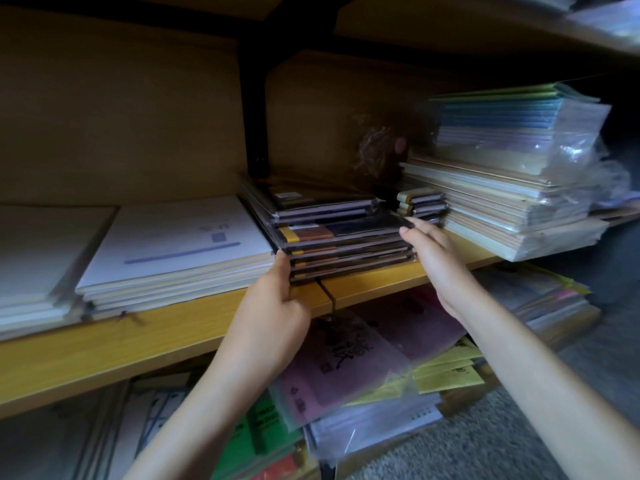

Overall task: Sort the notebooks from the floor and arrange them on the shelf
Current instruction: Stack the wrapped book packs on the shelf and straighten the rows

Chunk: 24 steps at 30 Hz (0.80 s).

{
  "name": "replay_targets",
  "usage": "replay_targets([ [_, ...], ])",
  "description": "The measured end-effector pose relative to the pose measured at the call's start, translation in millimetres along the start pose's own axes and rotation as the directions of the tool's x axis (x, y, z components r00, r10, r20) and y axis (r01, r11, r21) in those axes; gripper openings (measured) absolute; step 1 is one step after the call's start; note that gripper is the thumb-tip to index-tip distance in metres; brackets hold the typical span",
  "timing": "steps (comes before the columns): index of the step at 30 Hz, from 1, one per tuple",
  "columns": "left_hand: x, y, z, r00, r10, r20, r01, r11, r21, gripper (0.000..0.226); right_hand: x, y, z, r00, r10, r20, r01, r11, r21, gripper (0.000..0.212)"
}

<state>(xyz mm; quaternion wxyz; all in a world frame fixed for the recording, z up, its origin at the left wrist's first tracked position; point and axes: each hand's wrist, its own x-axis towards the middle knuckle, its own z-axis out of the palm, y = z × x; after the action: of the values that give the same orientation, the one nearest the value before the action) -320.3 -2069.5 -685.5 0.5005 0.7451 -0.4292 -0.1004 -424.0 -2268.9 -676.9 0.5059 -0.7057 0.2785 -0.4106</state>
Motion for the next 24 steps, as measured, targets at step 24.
replay_targets([
  [24, 0.5, 14.3, -0.1, 0.991, 0.037, -0.130, -0.037, 0.999, 0.004, 0.065, 6.6, -3.8, 1.2, 0.991, -0.135, -0.022, 0.121, 0.943, -0.311, 0.038],
])
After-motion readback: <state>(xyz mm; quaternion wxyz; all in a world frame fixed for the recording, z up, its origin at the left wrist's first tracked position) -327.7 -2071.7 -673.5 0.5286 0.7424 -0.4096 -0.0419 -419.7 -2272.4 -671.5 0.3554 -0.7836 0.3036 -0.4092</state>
